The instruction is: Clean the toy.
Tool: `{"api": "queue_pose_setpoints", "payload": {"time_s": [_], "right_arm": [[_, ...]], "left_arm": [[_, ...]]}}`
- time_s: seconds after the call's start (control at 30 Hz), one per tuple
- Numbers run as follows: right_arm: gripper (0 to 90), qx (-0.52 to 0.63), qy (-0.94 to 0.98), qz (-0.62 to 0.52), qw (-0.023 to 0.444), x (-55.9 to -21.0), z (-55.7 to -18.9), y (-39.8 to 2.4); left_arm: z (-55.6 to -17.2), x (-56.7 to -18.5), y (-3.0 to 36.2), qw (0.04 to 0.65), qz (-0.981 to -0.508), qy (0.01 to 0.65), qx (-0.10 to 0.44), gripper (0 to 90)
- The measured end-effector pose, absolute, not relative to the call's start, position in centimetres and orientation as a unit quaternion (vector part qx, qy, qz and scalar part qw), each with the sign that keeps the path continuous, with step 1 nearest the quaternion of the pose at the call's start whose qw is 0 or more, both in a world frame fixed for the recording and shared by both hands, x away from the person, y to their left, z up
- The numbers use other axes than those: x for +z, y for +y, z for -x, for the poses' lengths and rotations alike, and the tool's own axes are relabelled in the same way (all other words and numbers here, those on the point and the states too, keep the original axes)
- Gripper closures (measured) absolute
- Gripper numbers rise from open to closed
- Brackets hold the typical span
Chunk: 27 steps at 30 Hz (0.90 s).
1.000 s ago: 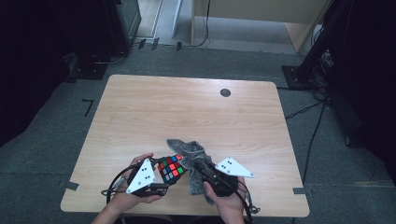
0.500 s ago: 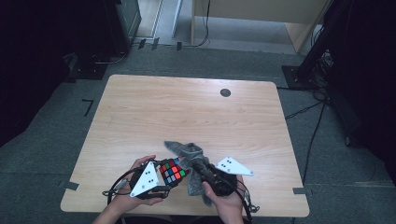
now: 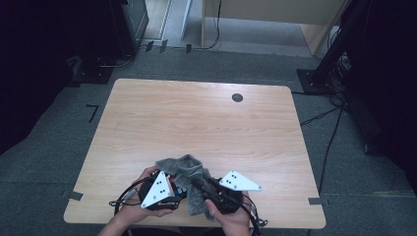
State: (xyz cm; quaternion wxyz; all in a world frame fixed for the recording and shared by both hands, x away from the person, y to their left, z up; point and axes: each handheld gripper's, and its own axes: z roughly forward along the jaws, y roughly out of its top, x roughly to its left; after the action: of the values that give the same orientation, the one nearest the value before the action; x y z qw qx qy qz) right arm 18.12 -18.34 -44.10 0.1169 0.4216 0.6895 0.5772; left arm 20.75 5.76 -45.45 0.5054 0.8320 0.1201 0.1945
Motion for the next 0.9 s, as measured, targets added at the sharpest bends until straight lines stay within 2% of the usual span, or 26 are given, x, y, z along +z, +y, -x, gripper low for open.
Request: {"api": "queue_pose_setpoints", "payload": {"time_s": [0.17, 0.27, 0.37, 0.47, 0.53, 0.63, 0.9], "right_arm": [[74.6, 0.580, 0.675, -0.443, 0.115, -43.8, -18.3, -19.7], [74.5, 0.600, 0.688, -0.393, 0.108, -42.5, -17.1, -18.0], [74.1, 0.587, 0.714, -0.366, 0.114, -42.5, -16.5, -16.4], [74.2, 0.596, 0.697, -0.385, 0.104, -43.3, -17.3, -17.4], [74.3, 0.572, 0.696, -0.416, 0.125, -43.8, -18.0, -18.4], [74.3, 0.563, 0.685, -0.449, 0.115, -44.2, -18.7, -19.7], [74.0, 0.599, 0.705, -0.364, 0.108, -42.0, -16.4, -16.7]], "left_arm": [[-21.1, -45.7, 5.6, 0.489, -0.837, 0.133, 0.207, 34.0], [-21.0, -46.1, 5.2, 0.479, -0.842, 0.132, 0.210, 34.0], [-20.6, -45.7, 5.1, 0.494, -0.837, 0.124, 0.203, 34.1], [-20.6, -45.5, 5.5, 0.502, -0.832, 0.125, 0.200, 34.0], [-20.8, -45.3, 5.8, 0.507, -0.829, 0.128, 0.197, 34.1], [-21.1, -45.3, 6.0, 0.509, -0.826, 0.136, 0.200, 34.1], [-20.6, -45.6, 5.2, 0.501, -0.834, 0.119, 0.200, 34.1]]}}
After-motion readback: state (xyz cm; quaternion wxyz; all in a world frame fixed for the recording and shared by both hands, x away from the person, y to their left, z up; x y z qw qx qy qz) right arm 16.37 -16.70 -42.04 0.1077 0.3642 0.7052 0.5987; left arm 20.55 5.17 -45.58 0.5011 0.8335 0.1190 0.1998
